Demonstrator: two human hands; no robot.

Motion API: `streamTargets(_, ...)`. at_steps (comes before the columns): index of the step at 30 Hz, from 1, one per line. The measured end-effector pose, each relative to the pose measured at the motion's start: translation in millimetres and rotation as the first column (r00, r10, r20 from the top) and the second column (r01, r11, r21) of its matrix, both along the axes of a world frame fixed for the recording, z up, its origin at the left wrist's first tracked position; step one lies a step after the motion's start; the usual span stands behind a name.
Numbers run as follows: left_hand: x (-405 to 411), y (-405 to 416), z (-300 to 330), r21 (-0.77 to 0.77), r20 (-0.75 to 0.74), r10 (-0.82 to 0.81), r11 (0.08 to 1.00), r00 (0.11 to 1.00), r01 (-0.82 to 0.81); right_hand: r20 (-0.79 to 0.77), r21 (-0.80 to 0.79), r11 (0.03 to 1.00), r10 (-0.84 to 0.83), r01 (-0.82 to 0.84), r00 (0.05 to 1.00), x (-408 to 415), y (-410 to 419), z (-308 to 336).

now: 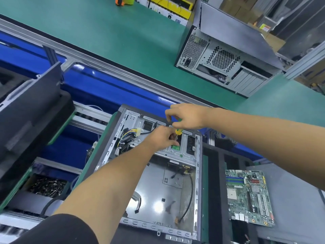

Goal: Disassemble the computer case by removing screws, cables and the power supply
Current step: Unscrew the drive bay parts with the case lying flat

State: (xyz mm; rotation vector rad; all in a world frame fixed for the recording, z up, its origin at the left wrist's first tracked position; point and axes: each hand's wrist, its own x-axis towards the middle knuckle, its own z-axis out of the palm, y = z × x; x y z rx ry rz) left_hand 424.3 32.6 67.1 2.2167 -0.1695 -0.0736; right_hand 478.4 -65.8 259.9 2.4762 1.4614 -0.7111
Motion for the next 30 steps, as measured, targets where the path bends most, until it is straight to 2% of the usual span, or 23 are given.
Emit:
streamTargets(4,-1,0,1,-0.001,0.007,-0.004,1.0,1.0,0.004,0.263,-0.198,0.98,0.028,0.025,0.964,0,1,11)
streamTargets(5,0,0,2,0.021,0.019,-0.007,1.0,1.0,0.006,0.29,-0.251,0.966,0.022,0.053,0.957,2,1,13)
streamTargets(7,0,0,2,0.043,0.022,-0.012,0.999,1.0,0.011,0.224,-0.304,0.946,-0.048,0.116,0.973,6,1,15)
streamTargets(10,1,-1,2,0.04,0.013,-0.009,0.999,1.0,0.009,0.083,-0.292,0.932,-0.2,0.216,0.976,9,0,18)
streamTargets(14,1,0,2,0.046,0.014,-0.006,0.999,1.0,0.005,0.08,-0.221,0.947,-0.221,0.234,0.972,12,-7,16)
streamTargets(18,1,-1,2,0.032,0.005,0.002,0.999,1.0,-0.002,0.185,-0.12,0.987,-0.083,0.106,0.979,12,-14,11)
streamTargets(21,1,-1,1,0.021,-0.007,0.005,1.0,1.0,-0.004,0.119,-0.095,0.994,-0.039,0.051,0.992,14,-21,11)
streamTargets(24,2,-1,1,0.043,0.004,0.004,0.999,1.0,-0.004,0.103,0.009,0.999,0.034,-0.035,0.994,9,-27,3)
streamTargets(28,1,-2,-1,0.035,-0.016,0.022,0.999,1.0,-0.022,0.195,-0.114,0.934,0.356,-0.339,0.914,6,-29,-3)
streamTargets(30,1,-2,-1,0.035,-0.017,0.021,0.999,1.0,-0.021,0.18,-0.086,0.937,0.349,-0.339,0.92,4,-30,-5)
